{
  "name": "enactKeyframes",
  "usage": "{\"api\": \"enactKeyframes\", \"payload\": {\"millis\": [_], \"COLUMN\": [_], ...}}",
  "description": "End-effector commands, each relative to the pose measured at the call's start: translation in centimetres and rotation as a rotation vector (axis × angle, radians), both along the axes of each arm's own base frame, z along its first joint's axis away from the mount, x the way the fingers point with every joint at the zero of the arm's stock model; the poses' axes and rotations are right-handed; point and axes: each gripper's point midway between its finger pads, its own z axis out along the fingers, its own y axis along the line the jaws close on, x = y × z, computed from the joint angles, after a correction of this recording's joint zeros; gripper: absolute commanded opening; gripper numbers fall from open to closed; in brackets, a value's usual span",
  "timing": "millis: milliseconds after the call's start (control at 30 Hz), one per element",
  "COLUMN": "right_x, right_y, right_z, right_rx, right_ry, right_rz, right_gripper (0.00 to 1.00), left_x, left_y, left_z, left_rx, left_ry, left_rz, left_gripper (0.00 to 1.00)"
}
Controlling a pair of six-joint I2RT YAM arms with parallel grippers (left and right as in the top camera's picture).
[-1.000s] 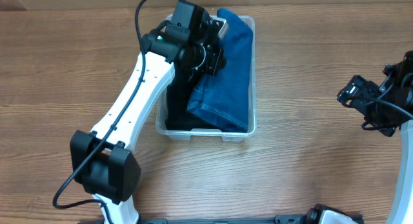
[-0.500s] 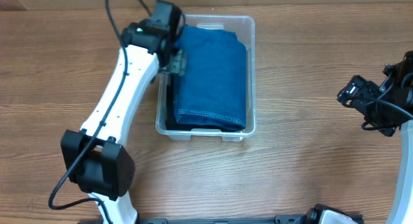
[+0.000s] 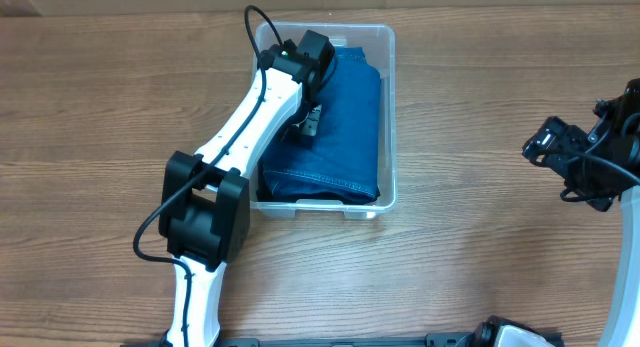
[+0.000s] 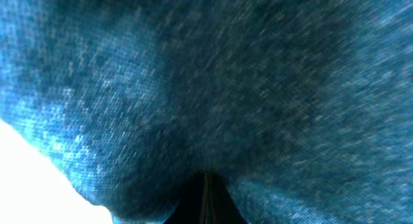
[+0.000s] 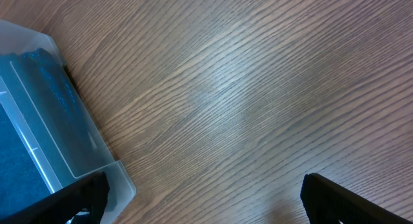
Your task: Pack container
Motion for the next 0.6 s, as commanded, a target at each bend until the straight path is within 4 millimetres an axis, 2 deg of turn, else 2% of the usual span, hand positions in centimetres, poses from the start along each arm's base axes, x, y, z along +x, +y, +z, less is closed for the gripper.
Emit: {"api": "enactKeyframes", "payload": {"millis": [0, 33, 67, 100, 133, 167, 200, 233, 300, 367, 433, 500, 567], "right_x": [0.2, 0.2, 0.2, 0.2, 0.3, 0.6, 1.0, 2.0, 4.1, 6.6, 9.8, 11.0, 10.6], "right_y": [0.0, 0.0, 0.0, 0.1, 0.4, 1.0, 1.9, 3.7, 7.3, 10.3, 12.9, 14.1, 14.2], "right_z": [0.8, 0.8, 0.8, 0.8, 0.8, 0.9, 1.1, 1.5, 2.5, 3.2, 4.5, 5.4, 5.4], "right_rx": [-0.006, -0.006, -0.005, -0.007, -0.008, -0.001, 0.004, -0.003, -0.051, -0.119, -0.175, -0.175, -0.168], "right_ry": [-0.029, -0.029, -0.027, -0.027, -0.031, -0.043, -0.064, -0.106, -0.194, -0.279, -0.404, -0.469, -0.462], "right_rz": [0.006, 0.006, 0.007, 0.012, 0.041, 0.082, 0.14, 0.251, 0.429, 0.536, 0.593, 0.617, 0.626], "right_gripper": [1.0, 1.0, 1.0, 1.0, 1.0, 1.0, 1.0, 1.0, 1.0, 1.0, 1.0, 1.0, 1.0], "left_x": [-1.1, -0.2, 0.8, 1.2, 1.3, 1.0, 0.4, -1.1, -2.6, -3.1, -3.3, -3.4, -4.3], "left_y": [1.8, 1.4, 1.0, 1.2, 2.0, 3.2, 4.5, 6.8, 11.2, 14.5, 17.0, 18.6, 19.3], "left_z": [-0.2, 3.2, 8.9, 12.9, 16.6, 19.6, 21.8, 24.2, 25.8, 25.5, 24.7, 24.2, 24.0], "left_rx": [0.04, 0.001, -0.06, -0.09, -0.111, -0.128, -0.145, -0.18, -0.184, -0.201, -0.216, -0.189, -0.17], "left_ry": [0.065, -0.018, -0.156, -0.26, -0.359, -0.433, -0.481, -0.51, -0.529, -0.504, -0.473, -0.454, -0.425], "left_rz": [0.068, 0.068, 0.054, 0.056, 0.068, 0.091, 0.115, 0.16, 0.295, 0.389, 0.458, 0.476, 0.461], "left_gripper": [0.04, 0.04, 0.04, 0.06, 0.43, 1.0, 1.0, 1.0, 1.0, 1.0, 1.0, 1.0, 1.0]}}
